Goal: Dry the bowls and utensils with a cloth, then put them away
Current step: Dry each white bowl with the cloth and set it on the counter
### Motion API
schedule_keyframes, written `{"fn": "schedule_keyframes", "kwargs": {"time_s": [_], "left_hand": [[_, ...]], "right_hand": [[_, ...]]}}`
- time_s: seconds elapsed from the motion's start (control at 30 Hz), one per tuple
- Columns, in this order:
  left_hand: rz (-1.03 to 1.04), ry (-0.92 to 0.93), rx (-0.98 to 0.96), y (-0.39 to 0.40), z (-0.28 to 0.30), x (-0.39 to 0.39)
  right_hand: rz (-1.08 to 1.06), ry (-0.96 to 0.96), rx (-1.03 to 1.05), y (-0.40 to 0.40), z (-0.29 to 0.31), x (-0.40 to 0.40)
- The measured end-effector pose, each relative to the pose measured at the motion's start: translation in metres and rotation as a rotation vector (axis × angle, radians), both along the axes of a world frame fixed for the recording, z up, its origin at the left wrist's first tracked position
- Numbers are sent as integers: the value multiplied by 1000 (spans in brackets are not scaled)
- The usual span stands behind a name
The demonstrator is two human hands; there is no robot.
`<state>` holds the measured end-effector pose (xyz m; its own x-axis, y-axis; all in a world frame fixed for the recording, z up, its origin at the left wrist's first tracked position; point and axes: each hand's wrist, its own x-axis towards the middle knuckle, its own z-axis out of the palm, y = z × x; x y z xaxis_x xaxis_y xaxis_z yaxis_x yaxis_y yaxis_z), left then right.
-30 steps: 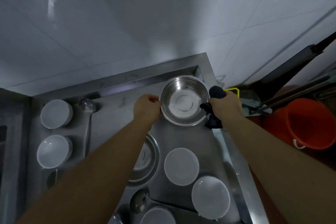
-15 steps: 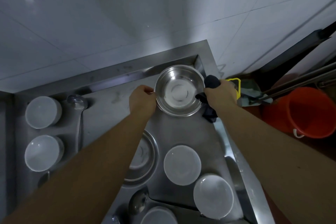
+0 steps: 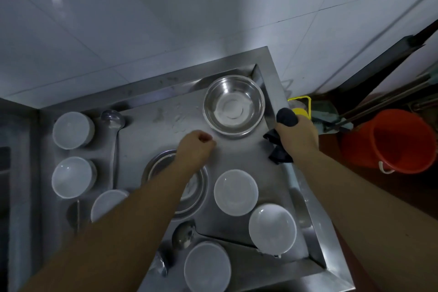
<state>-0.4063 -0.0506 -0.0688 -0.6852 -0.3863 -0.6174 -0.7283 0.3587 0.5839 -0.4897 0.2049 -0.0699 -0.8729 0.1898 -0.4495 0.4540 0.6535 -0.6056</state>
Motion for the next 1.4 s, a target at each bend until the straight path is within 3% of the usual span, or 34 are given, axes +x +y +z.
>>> {"fn": "schedule_keyframes", "kwargs": {"time_s": [0.33, 0.67, 0.9, 1.17, 1.27, 1.4], "left_hand": [[-225, -187, -68, 39, -13, 98], [-17, -170, -53, 61, -16, 116], [315, -108, 126, 48, 19, 139], [674, 82, 532, 28, 103, 167], [686, 179, 688, 17, 137, 177], [577, 336, 840, -5, 181, 185]], "right_hand": [[2, -15, -89, 22, 19, 90], [7, -38, -200, 31, 53, 146], [146, 30, -312, 27, 85, 153], [315, -36, -528, -26, 151, 157], [494, 73, -534, -55, 183, 162], [749, 364, -362, -95, 223, 172]]}}
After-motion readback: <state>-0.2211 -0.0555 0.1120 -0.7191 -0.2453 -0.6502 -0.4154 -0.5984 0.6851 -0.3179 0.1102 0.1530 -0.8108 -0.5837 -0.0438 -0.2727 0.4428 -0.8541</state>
